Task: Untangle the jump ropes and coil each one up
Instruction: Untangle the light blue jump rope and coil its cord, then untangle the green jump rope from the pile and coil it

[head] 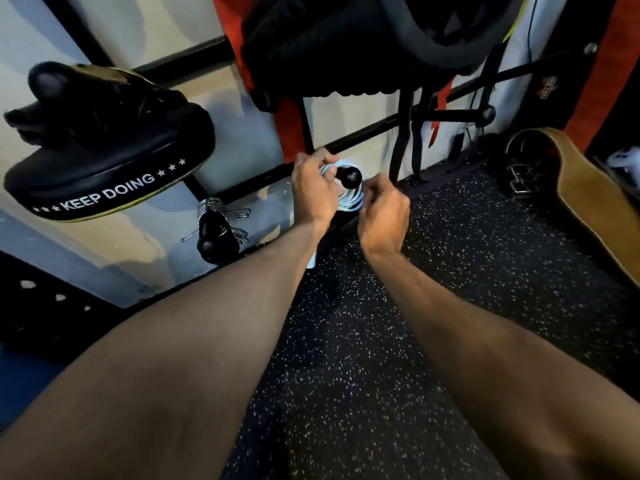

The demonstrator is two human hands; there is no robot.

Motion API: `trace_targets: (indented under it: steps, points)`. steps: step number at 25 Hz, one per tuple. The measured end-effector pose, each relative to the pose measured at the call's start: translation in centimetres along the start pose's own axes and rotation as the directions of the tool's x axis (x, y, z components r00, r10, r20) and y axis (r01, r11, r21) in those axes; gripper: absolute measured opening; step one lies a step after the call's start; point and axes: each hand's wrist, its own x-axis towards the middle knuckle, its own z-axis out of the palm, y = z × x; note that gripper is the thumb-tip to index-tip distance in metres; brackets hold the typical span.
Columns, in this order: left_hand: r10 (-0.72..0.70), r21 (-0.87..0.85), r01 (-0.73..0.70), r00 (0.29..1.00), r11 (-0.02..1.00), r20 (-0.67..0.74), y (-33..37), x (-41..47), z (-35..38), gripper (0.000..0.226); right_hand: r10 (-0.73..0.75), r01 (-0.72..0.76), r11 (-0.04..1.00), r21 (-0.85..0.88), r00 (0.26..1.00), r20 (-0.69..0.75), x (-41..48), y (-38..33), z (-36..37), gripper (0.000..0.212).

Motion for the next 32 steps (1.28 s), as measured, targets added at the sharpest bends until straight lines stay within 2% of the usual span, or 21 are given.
trace_targets:
  steps: [2, 4, 7, 9, 10, 12, 15, 16, 18, 20, 22, 25, 28, 32]
  points:
    - [0.088, 0.081, -0.087, 0.996, 0.993, 0.001, -0.5, 0.7, 0.2, 0.024, 0.046, -0.039, 0.999, -0.037, 0.975, 0.217, 0.0, 0.9, 1.6, 0.030]
    - [0.110, 0.133, -0.113, 0.993, 0.985, 0.032, -1.2, 1.6, 0.6, 0.034, 0.074, -0.055, 0.997, -0.056, 0.898, 0.434, 0.3, 1.2, 3.0, 0.050]
    - [-0.055, 0.304, -0.024, 0.966, 0.952, 0.251, -2.9, 3.2, 1.2, 0.055, 0.135, -0.184, 0.983, 0.024, 0.798, 0.588, 1.3, 0.2, 3.3, 0.060]
    - [-0.178, 0.446, -0.035, 0.887, 0.894, 0.427, -3.6, 4.5, 1.0, 0.069, 0.173, -0.264, 0.963, 0.049, 0.750, 0.638, 1.6, -0.4, 3.6, 0.058]
    - [-0.211, 0.485, -0.062, 0.846, 0.873, 0.489, -3.4, 5.0, 0.6, 0.073, 0.186, -0.299, 0.952, 0.067, 0.737, 0.650, 1.5, -0.5, 3.8, 0.061]
    - [-0.245, 0.507, -0.075, 0.808, 0.858, 0.535, -2.8, 4.8, -0.4, 0.076, 0.174, -0.313, 0.942, 0.116, 0.758, 0.629, 0.6, -0.7, 3.9, 0.070]
    - [-0.212, 0.434, -0.038, 0.832, 0.900, 0.513, -2.8, 2.7, -2.3, 0.079, 0.225, -0.381, 0.909, 0.165, 0.786, 0.575, -1.6, -0.5, 3.2, 0.078]
    - [-0.177, 0.410, -0.049, 0.851, 0.911, 0.495, -2.7, 1.6, -2.9, 0.078, 0.256, -0.400, 0.903, 0.157, 0.794, 0.551, -2.4, -0.5, 2.2, 0.075]
    - [-0.153, 0.383, -0.029, 0.887, 0.923, 0.436, -1.8, -0.6, -4.1, 0.070, 0.295, -0.397, 0.912, 0.106, 0.813, 0.502, -4.4, -0.4, -0.7, 0.055]
    - [-0.222, 0.402, 0.040, 0.882, 0.915, 0.416, -0.1, -3.6, -5.3, 0.058, 0.324, -0.374, 0.927, 0.021, 0.829, 0.457, -7.2, 0.0, -4.6, 0.033]
    - [-0.282, 0.420, 0.070, 0.837, 0.905, 0.469, 1.8, -7.7, -6.2, 0.041, 0.352, -0.358, 0.931, -0.074, 0.826, 0.441, -10.8, 0.7, -9.3, 0.027]
    - [-0.310, 0.402, 0.058, 0.740, 0.914, 0.598, 5.4, -14.9, -6.6, 0.025, 0.429, -0.343, 0.903, -0.260, 0.773, 0.467, -16.6, 2.6, -16.8, 0.029]
    - [-0.320, 0.390, 0.018, 0.607, 0.921, 0.728, 10.3, -22.9, -6.1, 0.021, 0.533, -0.343, 0.832, -0.436, 0.710, 0.460, -23.1, 4.6, -24.0, 0.030]
    - [-0.292, 0.368, -0.088, 0.449, 0.926, 0.844, 13.5, -32.7, -5.2, 0.019, 0.592, -0.369, 0.774, -0.514, 0.710, 0.382, -31.0, 6.8, -31.3, 0.032]
